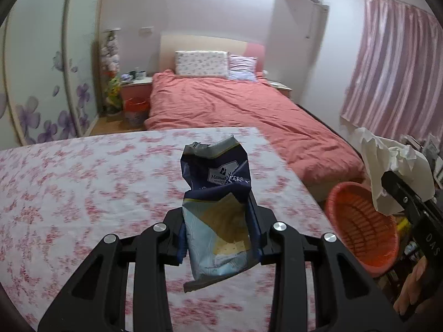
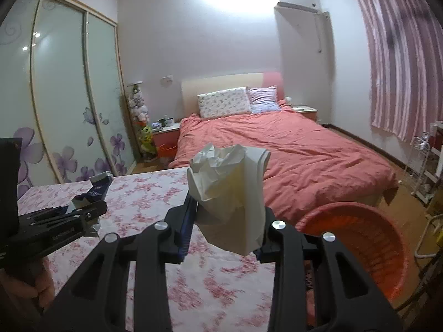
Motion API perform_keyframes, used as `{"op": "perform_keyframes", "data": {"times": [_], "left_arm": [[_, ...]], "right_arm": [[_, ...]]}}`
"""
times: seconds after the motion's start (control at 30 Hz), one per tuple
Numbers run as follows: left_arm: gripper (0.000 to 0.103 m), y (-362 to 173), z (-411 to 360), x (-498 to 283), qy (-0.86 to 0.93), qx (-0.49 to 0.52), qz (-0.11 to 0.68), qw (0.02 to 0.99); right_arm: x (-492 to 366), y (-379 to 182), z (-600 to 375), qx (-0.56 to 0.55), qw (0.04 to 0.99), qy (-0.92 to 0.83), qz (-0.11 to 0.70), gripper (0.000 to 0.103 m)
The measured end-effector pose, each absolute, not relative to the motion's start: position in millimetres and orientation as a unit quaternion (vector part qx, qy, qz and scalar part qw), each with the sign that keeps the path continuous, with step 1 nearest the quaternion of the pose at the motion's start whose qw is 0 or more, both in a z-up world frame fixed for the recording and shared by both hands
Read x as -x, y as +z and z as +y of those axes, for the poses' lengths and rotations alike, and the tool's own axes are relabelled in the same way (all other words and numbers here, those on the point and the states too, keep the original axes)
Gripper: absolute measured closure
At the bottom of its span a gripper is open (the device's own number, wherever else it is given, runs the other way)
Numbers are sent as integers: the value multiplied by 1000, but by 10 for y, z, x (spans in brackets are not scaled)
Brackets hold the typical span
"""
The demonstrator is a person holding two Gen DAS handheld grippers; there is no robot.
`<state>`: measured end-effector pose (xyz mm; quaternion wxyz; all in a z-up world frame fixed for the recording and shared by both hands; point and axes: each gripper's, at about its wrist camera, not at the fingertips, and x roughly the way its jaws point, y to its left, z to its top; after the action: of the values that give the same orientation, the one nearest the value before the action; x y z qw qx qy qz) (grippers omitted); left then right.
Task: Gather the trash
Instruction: 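Carry the snack packet and white paper over the orange basket and open both tools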
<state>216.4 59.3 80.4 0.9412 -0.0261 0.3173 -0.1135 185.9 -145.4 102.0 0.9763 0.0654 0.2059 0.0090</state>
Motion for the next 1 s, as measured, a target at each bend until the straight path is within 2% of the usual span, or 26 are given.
{"op": "perform_keyframes", "data": {"times": [0.67, 1.0], "left_arm": [[67, 783, -664, -1801, -276, 8, 318, 907], [67, 567, -1287, -1941, -330, -9, 335, 882]], "right_arm": [[-1055, 932, -2576, -124, 972, -93, 179, 69], [-1129, 719, -3043, -142, 965, -124, 185, 69]]}}
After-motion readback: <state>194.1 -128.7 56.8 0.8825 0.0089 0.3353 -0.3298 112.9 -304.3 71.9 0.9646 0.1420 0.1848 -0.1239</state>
